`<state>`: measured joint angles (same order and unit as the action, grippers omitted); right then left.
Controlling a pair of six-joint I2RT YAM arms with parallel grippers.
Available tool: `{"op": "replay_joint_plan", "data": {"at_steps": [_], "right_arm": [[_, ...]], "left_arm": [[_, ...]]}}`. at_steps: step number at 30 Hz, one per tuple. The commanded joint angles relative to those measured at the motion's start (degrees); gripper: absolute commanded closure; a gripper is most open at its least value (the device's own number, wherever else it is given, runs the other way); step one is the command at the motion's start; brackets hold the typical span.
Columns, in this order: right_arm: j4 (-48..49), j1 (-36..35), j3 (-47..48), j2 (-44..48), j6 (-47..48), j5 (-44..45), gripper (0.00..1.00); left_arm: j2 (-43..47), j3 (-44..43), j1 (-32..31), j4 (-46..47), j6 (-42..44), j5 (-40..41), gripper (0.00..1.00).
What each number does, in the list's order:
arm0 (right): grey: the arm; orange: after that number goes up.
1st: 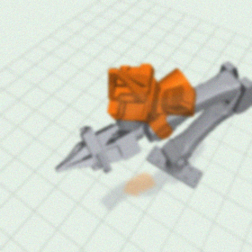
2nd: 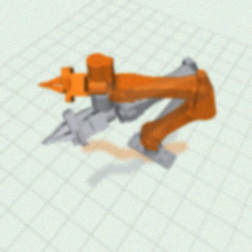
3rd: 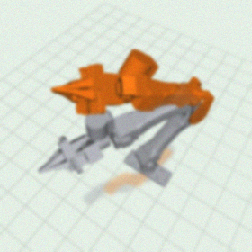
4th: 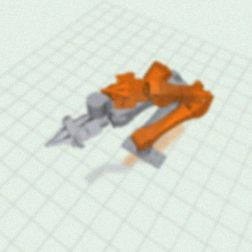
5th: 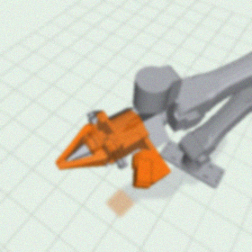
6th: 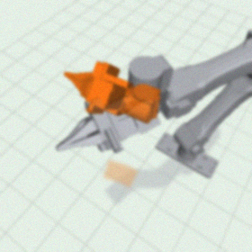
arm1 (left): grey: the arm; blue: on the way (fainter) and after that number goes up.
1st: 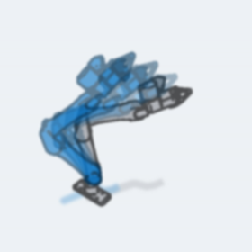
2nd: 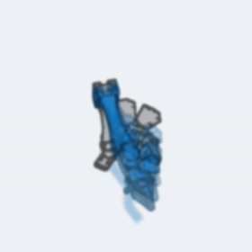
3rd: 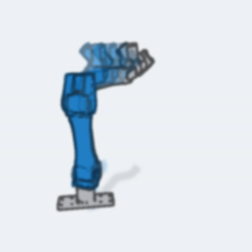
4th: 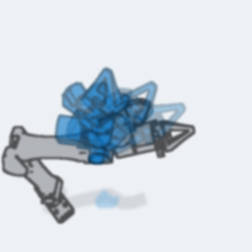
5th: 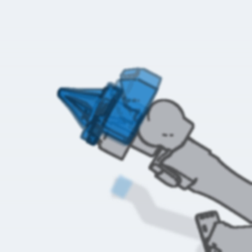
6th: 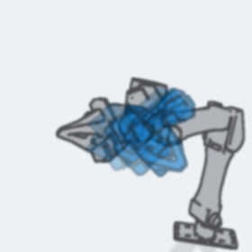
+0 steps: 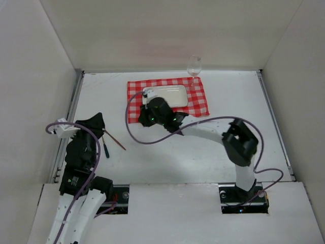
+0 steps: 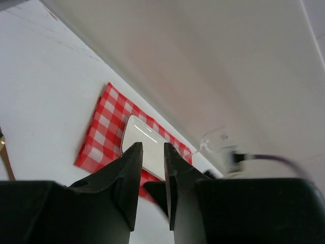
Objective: Set the dinner table for one person
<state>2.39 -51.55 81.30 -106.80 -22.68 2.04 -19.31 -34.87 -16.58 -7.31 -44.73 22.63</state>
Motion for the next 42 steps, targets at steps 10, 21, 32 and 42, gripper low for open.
{"op": "replay_joint_plan", "data": {"at_steps": [10, 21, 32, 42], "right_arm": [[0.95, -13.97, 19.42, -22.30, 6.06, 9.47, 0.52], [7.17, -14.68, -4.07, -3.63, 3.44, 19.39, 0.58], [4.55, -12.83, -34.09, 29.62, -4.31, 21.77, 0.63], [6.74, -11.69, -40.69, 35.97, -2.99, 18.00, 0.60]], "left_arm": [[3.40, -10.48, 3.62, -14.57, -1.68, 2.59, 0.60], [-0.63, -4.77, 4.58, -21.16, -1.41, 4.61, 0.66], [-31.82, 3.14, 8.00, -14.23, -7.12, -3.56, 0.74], [-45.10, 5.87, 7.31, -6.67, -10.55, -5.67, 0.71]]}}
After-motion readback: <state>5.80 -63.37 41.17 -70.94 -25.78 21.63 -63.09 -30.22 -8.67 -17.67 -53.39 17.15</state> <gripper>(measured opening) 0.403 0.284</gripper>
